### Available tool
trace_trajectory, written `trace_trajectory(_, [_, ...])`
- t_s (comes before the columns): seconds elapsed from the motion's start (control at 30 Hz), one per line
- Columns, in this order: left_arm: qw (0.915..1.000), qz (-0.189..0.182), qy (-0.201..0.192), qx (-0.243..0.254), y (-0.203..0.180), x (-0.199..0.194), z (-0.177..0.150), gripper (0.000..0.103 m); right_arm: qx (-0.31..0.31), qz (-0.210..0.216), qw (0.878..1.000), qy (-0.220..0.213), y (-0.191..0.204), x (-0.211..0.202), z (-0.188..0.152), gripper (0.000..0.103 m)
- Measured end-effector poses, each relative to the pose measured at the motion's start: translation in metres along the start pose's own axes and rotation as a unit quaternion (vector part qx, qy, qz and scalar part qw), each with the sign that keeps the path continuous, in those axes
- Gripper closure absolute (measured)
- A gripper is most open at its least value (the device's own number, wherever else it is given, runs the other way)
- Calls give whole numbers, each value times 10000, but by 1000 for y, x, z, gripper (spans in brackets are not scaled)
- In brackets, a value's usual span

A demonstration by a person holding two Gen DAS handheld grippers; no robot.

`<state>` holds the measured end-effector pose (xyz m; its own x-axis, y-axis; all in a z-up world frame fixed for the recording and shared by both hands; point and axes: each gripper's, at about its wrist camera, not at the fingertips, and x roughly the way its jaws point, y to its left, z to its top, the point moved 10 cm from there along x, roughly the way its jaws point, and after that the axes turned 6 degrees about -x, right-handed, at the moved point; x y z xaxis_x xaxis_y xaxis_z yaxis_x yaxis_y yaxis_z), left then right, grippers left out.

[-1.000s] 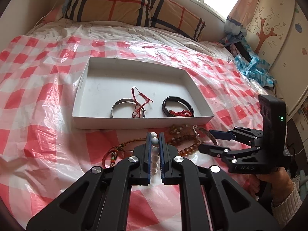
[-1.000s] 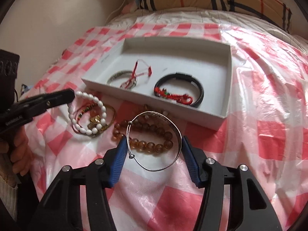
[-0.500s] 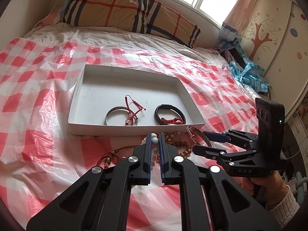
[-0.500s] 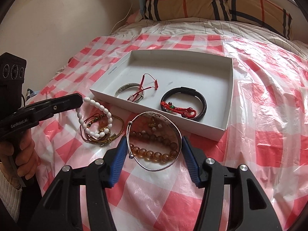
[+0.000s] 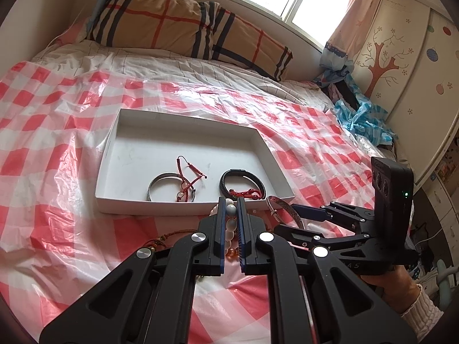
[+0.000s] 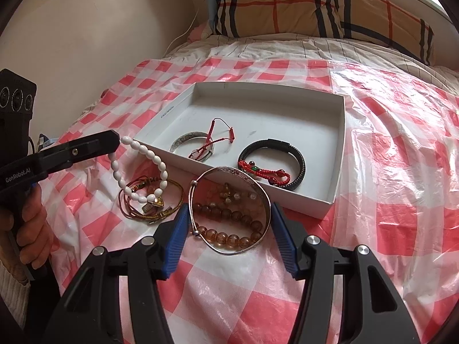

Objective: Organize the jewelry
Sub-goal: 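Lift the white-bead bracelet with the left tool while the right tool lifts the silver bangle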

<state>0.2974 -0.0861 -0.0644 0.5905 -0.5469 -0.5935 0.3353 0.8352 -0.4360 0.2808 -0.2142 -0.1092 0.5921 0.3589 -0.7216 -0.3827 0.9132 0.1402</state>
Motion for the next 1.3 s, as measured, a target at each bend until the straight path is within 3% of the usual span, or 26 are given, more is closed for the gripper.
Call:
trace_trajectory(0.6, [9997, 211, -85, 120, -11, 5, 16, 96, 0, -85, 9992, -398, -3, -8, 18, 47])
trace_trajectory(1.3, [9993, 124, -120, 341, -33, 30, 45, 96, -57, -134, 9982, -579, -7, 1, 35, 47])
